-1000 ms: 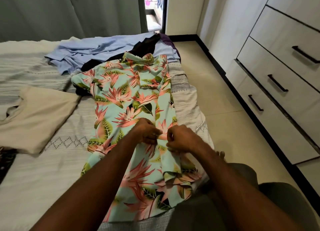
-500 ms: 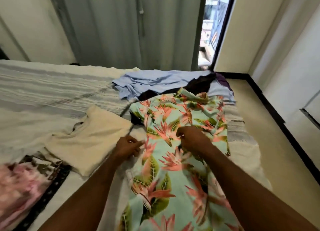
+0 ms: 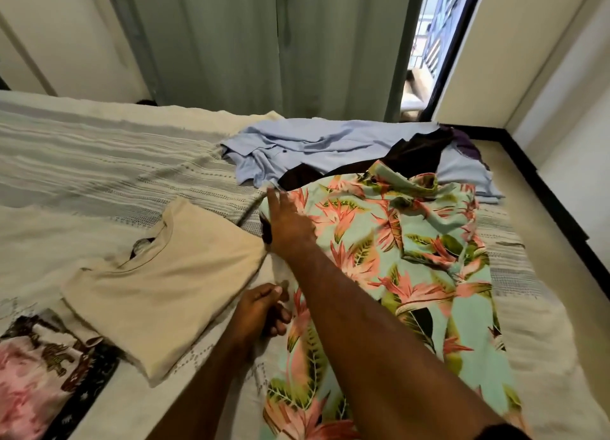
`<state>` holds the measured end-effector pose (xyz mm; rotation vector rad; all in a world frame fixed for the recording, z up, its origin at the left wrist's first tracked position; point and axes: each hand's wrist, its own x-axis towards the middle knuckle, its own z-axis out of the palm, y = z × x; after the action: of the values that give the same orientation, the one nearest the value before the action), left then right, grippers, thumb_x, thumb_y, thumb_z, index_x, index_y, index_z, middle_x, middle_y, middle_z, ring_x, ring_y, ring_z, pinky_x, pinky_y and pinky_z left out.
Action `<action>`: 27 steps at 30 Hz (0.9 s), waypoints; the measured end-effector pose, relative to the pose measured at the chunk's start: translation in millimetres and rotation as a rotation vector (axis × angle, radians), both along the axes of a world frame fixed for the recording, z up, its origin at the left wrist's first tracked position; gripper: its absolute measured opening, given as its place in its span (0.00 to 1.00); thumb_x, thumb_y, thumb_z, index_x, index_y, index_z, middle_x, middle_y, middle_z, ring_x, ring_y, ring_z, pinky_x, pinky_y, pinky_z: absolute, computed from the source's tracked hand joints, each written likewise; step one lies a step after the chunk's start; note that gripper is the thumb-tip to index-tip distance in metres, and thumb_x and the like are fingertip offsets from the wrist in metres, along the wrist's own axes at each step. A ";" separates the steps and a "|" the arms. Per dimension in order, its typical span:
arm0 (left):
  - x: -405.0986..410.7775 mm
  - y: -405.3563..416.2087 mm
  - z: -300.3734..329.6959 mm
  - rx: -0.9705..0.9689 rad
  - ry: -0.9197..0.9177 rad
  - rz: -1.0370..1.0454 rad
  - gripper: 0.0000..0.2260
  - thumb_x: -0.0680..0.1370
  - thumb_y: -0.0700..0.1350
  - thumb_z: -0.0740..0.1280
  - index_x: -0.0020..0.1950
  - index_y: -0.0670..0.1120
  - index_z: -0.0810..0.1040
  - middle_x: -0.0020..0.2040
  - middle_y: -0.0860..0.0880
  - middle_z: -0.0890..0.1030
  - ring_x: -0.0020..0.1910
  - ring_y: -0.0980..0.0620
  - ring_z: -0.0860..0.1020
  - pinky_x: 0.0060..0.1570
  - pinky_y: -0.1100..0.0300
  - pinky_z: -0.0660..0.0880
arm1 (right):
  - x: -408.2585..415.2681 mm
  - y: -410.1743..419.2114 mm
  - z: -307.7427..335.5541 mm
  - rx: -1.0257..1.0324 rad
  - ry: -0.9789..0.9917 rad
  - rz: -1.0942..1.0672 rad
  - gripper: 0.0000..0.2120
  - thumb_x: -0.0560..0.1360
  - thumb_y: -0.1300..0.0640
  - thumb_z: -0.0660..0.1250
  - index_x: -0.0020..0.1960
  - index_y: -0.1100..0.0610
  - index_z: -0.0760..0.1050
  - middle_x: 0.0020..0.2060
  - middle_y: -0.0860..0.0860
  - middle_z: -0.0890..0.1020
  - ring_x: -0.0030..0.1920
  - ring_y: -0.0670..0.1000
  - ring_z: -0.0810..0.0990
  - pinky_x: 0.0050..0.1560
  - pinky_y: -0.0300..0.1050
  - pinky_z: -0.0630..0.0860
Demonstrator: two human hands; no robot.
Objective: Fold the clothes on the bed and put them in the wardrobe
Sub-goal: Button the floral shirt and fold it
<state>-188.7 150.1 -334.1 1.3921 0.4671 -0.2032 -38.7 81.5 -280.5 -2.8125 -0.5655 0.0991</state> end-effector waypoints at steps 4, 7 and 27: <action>-0.5 -5.5 6.5 0.028 -0.065 -0.030 0.16 0.78 0.43 0.70 0.47 0.29 0.74 0.33 0.36 0.74 0.26 0.49 0.70 0.25 0.63 0.67 | 13.5 -16.4 -1.3 0.105 0.116 -0.004 0.48 0.75 0.64 0.70 0.83 0.56 0.41 0.67 0.63 0.73 0.66 0.63 0.75 0.60 0.56 0.74; -4.9 -10.3 15.1 0.111 -0.118 -0.060 0.25 0.68 0.51 0.78 0.46 0.30 0.74 0.31 0.38 0.74 0.25 0.50 0.69 0.25 0.63 0.68 | 14.5 -38.1 6.3 0.156 0.169 -0.006 0.48 0.73 0.64 0.72 0.83 0.56 0.45 0.70 0.63 0.71 0.68 0.63 0.72 0.66 0.53 0.70; -16.2 -187.1 39.0 0.973 -0.121 -0.679 0.22 0.67 0.57 0.75 0.59 0.55 0.74 0.55 0.50 0.80 0.51 0.49 0.80 0.51 0.51 0.80 | -30.3 -277.4 -5.0 0.927 0.292 -1.152 0.37 0.66 0.49 0.82 0.69 0.60 0.73 0.64 0.59 0.79 0.64 0.61 0.79 0.65 0.57 0.76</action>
<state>-204.9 -37.0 -295.1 2.4817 -0.0698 -0.4736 -69.0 -195.9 -285.4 -1.7715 0.8724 0.0016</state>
